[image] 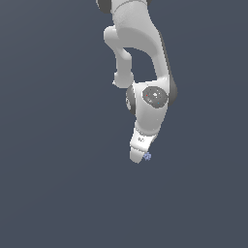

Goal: Pick up the object and move it to a goal position.

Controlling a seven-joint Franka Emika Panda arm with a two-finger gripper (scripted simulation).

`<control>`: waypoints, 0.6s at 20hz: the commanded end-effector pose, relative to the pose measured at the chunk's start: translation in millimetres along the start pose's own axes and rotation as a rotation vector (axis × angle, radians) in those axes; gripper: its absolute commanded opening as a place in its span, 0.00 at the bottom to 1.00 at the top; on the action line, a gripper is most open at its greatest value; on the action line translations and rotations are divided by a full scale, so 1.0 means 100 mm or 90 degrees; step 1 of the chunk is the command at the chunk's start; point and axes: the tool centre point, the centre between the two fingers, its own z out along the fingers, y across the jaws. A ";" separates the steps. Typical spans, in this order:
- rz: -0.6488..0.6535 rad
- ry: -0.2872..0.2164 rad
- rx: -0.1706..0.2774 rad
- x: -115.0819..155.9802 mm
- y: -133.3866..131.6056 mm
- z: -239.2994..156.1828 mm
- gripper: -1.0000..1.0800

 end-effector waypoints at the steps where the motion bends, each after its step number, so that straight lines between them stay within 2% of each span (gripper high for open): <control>1: -0.041 0.002 -0.001 0.04 0.00 0.03 0.96; 12: -0.133 0.006 -0.004 0.13 0.00 0.12 0.96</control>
